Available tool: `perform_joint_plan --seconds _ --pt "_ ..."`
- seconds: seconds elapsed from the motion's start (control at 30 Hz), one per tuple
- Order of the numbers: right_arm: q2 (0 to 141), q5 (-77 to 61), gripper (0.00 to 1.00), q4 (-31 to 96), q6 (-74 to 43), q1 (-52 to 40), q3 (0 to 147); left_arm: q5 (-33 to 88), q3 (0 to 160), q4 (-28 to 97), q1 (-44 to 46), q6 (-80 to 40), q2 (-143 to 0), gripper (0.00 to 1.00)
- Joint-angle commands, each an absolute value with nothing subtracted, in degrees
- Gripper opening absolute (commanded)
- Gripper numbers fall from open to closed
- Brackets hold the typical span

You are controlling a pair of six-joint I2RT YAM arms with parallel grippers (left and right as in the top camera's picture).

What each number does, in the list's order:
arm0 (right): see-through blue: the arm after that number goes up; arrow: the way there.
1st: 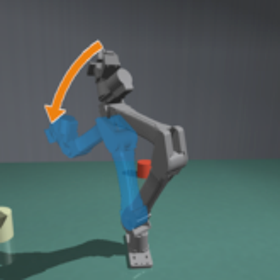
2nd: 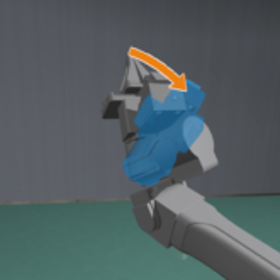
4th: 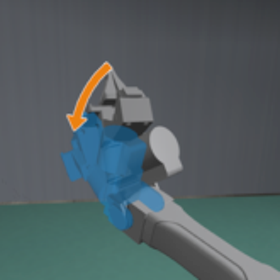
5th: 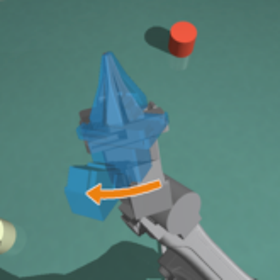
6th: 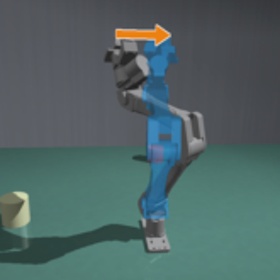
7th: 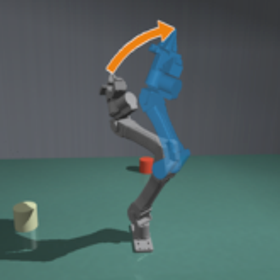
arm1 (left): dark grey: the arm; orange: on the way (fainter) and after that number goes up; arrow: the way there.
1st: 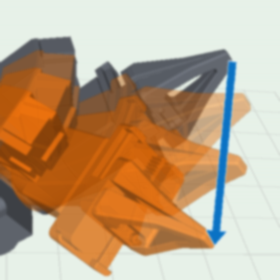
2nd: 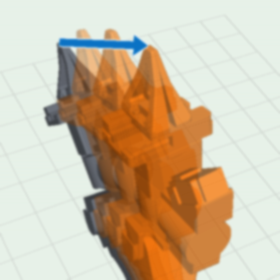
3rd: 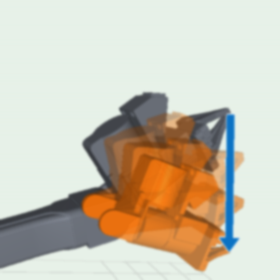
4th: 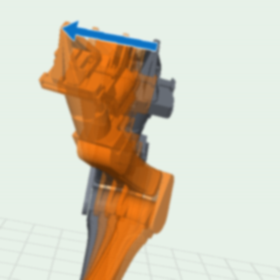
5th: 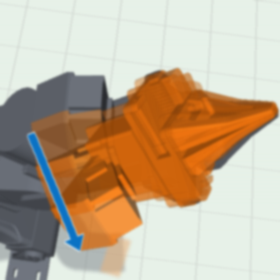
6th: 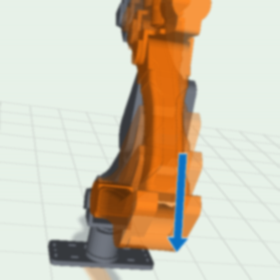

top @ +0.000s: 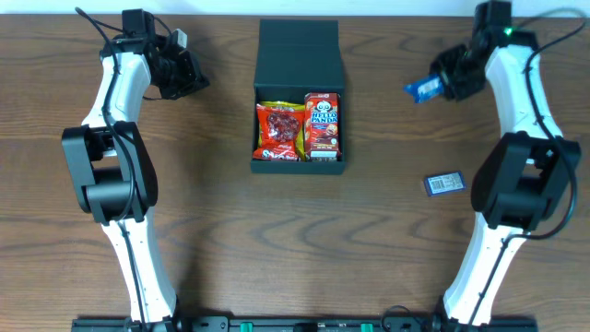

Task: Pack container
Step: 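Grasp the blue snack bar packet with the right gripper, then carry the blue packet over the box and lower it in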

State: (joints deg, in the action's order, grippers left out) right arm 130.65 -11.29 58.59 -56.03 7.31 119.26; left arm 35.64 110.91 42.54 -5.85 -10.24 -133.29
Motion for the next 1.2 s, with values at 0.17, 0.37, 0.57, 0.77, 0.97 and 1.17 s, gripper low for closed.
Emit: perform_joint_plan --seconds 0.17,0.37,0.57,0.77,0.97,1.17 --pt "129.86 -21.26 0.35 60.73 -38.48 -1.50 129.78 35.40 110.80 42.57 -5.82 -9.04 -131.02 0.06" --pt "129.86 -26.37 0.35 63.46 -29.50 -10.72 129.97 35.42 110.80 42.59 -5.82 -8.99 -131.02 0.06" --pt "129.86 -26.35 0.35 71.29 -23.86 -16.88 129.97 35.42 110.80 42.59 -5.82 -8.95 -131.02 0.06" --pt "130.13 -25.23 0.36 76.51 -20.03 -20.53 129.95 35.46 110.80 42.61 -5.82 -8.97 -131.02 0.06" --pt "130.80 -23.81 0.38 78.24 -19.20 -23.66 128.81 35.64 110.80 42.63 -6.00 -8.97 -131.02 0.06" --pt "131.83 -23.49 0.40 78.02 -19.94 -25.34 126.13 36.05 110.80 42.68 -6.00 -8.97 -131.02 0.06"
